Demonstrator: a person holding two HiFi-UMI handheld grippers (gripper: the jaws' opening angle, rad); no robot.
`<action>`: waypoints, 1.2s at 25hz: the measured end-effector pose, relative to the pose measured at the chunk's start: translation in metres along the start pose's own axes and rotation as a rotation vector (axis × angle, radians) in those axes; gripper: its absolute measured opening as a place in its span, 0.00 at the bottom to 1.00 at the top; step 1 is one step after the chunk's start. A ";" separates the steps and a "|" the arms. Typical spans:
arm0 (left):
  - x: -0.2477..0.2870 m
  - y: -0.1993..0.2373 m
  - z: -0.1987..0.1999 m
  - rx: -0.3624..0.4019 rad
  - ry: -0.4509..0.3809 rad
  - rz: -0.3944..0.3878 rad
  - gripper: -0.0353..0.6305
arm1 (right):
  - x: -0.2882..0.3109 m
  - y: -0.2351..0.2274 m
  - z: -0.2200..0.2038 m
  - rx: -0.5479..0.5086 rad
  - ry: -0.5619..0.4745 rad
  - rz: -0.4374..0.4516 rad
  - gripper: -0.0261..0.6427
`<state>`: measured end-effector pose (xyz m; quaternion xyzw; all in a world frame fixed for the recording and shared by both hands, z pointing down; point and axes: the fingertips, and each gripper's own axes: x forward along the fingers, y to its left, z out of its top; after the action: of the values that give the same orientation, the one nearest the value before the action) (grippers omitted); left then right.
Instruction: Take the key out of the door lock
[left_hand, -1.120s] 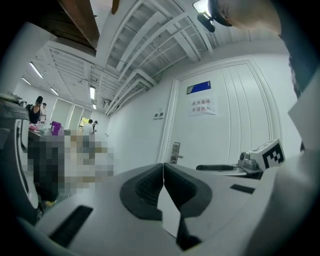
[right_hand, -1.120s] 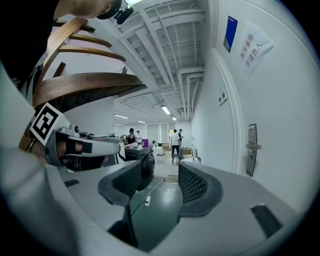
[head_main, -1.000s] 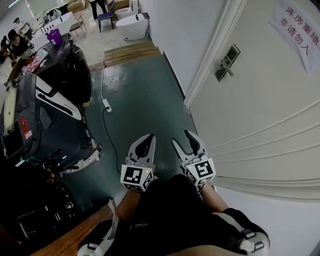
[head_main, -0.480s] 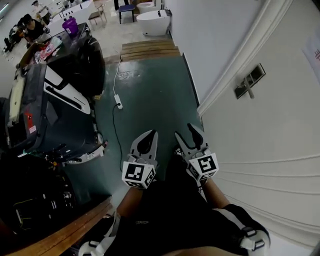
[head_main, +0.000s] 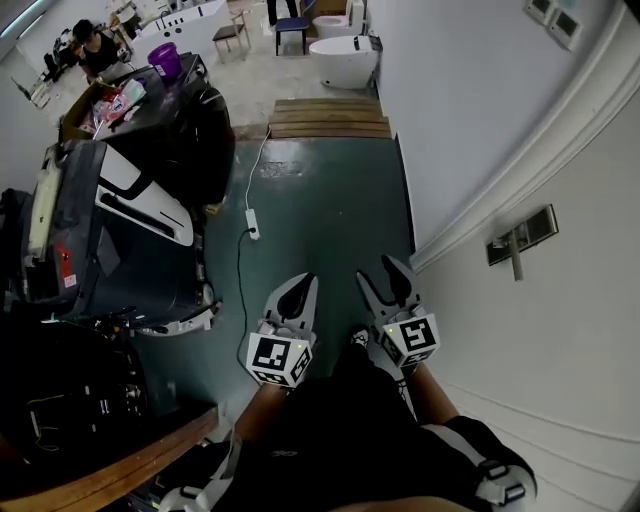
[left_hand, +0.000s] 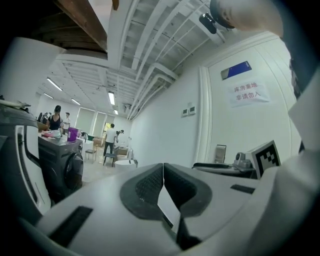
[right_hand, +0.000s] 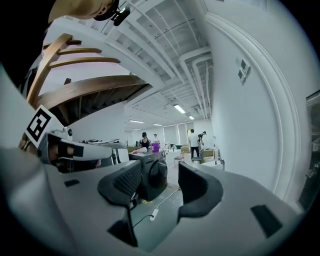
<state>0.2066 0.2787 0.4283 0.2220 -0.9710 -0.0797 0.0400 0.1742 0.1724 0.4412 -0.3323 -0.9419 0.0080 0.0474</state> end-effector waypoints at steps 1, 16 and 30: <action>0.013 0.001 0.000 -0.002 0.004 0.004 0.09 | 0.006 -0.010 0.001 0.003 0.002 0.005 0.38; 0.160 -0.023 0.003 0.007 0.019 0.004 0.09 | 0.051 -0.145 0.011 0.031 -0.002 0.025 0.38; 0.322 0.012 0.014 0.029 0.051 -0.178 0.09 | 0.134 -0.255 0.015 0.088 0.058 -0.136 0.38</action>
<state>-0.0894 0.1509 0.4300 0.3099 -0.9471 -0.0633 0.0543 -0.0900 0.0581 0.4498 -0.2655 -0.9592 0.0368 0.0896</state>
